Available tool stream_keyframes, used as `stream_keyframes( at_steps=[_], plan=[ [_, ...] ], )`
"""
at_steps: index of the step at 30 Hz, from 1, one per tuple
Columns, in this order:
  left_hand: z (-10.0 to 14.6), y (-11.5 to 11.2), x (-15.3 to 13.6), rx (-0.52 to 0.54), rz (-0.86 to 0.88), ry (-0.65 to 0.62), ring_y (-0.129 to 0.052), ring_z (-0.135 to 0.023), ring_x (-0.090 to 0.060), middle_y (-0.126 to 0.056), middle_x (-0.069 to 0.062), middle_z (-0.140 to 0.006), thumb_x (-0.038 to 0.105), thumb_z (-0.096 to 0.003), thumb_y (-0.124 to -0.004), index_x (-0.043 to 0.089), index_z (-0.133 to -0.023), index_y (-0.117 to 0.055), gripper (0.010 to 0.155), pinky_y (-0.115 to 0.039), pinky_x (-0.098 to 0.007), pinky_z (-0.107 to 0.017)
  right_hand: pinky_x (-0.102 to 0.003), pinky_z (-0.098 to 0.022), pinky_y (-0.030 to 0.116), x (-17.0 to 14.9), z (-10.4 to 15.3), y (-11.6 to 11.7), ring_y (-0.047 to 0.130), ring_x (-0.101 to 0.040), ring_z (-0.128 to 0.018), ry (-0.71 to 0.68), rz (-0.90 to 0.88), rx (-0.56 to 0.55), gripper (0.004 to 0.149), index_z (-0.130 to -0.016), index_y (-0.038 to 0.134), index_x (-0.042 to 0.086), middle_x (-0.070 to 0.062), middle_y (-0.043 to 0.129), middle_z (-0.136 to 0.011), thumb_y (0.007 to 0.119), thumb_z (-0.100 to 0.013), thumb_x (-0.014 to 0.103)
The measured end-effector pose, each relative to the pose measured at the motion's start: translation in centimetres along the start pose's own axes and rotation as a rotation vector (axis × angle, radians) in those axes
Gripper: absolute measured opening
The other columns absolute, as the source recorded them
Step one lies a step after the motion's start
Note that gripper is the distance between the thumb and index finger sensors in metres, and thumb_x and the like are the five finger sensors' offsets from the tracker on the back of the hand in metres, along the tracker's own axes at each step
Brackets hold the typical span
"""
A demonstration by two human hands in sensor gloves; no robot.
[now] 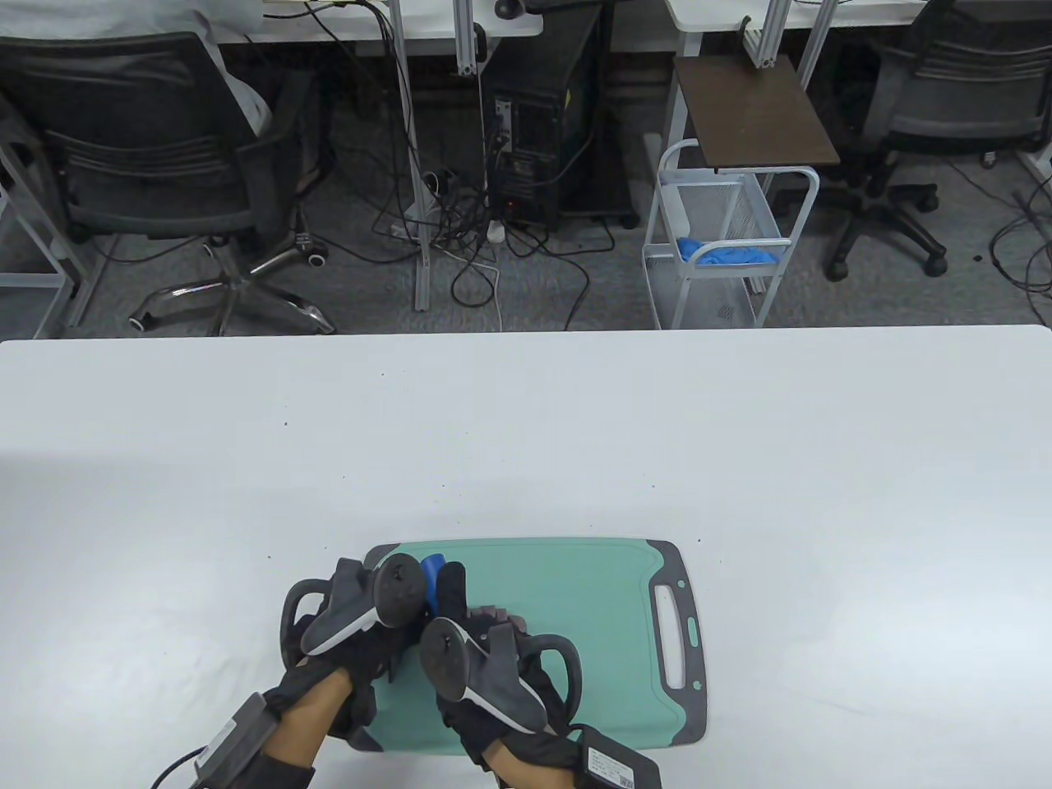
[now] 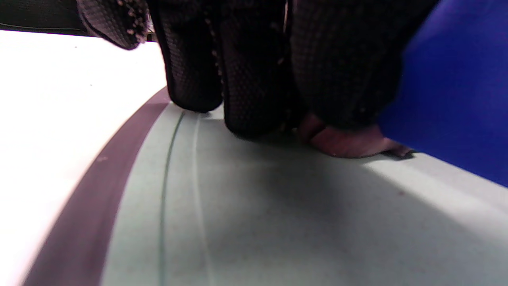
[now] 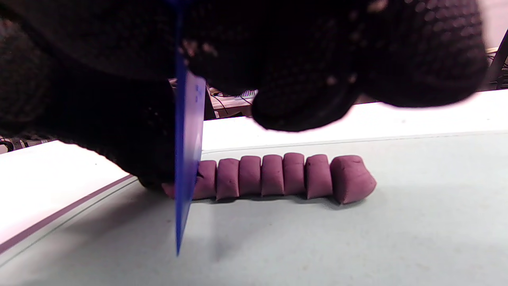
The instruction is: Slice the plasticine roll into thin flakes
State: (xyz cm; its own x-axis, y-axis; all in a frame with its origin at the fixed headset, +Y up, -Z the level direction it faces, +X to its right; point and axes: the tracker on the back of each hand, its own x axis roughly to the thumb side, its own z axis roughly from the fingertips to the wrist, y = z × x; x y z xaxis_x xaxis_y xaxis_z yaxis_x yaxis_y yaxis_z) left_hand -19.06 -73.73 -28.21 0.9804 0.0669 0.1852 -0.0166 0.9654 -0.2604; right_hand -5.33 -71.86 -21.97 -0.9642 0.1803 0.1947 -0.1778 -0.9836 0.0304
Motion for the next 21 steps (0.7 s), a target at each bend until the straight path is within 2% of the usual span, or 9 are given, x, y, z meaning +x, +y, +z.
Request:
stream_keyframes(
  at_steps=[21],
  plan=[
    [0.04, 0.03, 0.05, 0.0, -0.003, 0.0, -0.097, -0.087, -0.03, -0.107, 0.007, -0.07, 0.046, -0.0282, -0.096, 0.031, -0.071, -0.1, 0.046, -0.067, -0.06, -0.073, -0.045, -0.022, 0.087, 0.26, -0.11, 0.39, 0.099, -0.028, -0.032, -0.002, 0.032, -0.003, 0.084, -0.107, 0.025, 0.019, 0.0, 0.091, -0.046, 0.08, -0.048, 0.042]
  ],
)
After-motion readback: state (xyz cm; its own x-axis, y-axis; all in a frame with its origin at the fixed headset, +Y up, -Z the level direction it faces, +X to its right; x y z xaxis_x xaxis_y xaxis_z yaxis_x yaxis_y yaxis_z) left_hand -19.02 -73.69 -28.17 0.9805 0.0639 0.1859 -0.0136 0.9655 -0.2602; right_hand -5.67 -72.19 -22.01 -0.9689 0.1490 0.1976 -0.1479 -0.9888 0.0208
